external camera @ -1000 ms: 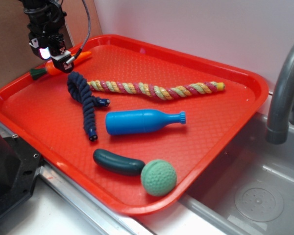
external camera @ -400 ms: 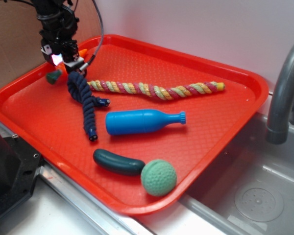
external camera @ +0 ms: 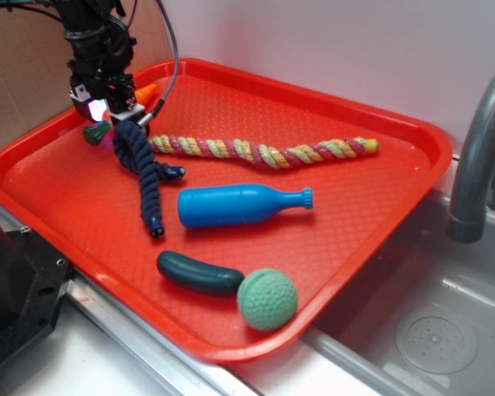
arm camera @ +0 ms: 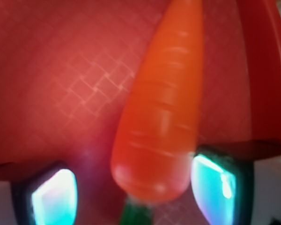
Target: Grab the carrot.
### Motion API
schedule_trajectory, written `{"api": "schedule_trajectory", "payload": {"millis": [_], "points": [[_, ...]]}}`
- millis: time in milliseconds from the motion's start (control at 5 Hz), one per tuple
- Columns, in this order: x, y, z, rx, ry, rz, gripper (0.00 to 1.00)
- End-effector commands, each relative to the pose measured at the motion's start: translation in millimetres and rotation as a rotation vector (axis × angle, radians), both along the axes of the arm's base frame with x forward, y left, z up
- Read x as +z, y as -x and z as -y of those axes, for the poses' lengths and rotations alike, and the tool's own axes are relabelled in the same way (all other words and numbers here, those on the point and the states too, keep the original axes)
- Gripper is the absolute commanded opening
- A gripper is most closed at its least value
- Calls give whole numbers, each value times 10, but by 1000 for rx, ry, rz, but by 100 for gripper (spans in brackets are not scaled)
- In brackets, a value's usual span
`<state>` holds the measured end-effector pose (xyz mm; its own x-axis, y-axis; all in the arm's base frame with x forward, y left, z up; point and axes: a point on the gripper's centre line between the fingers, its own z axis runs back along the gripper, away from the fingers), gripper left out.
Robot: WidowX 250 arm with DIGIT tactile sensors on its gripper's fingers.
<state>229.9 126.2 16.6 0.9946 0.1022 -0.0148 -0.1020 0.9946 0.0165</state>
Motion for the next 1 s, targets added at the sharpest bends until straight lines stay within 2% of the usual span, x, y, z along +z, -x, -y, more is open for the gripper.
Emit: {"api": "schedule_trajectory", "payload": {"millis": [0,200,400,600,800], "points": [[-164,-257,-217,234,1,44,100],[-183,-263,-241,229,16,42,0],[39,-194,-187,201,49,58,0],[532,27,101,86,111,135,0],[1024,250,363,-43,147,186,0]]}}
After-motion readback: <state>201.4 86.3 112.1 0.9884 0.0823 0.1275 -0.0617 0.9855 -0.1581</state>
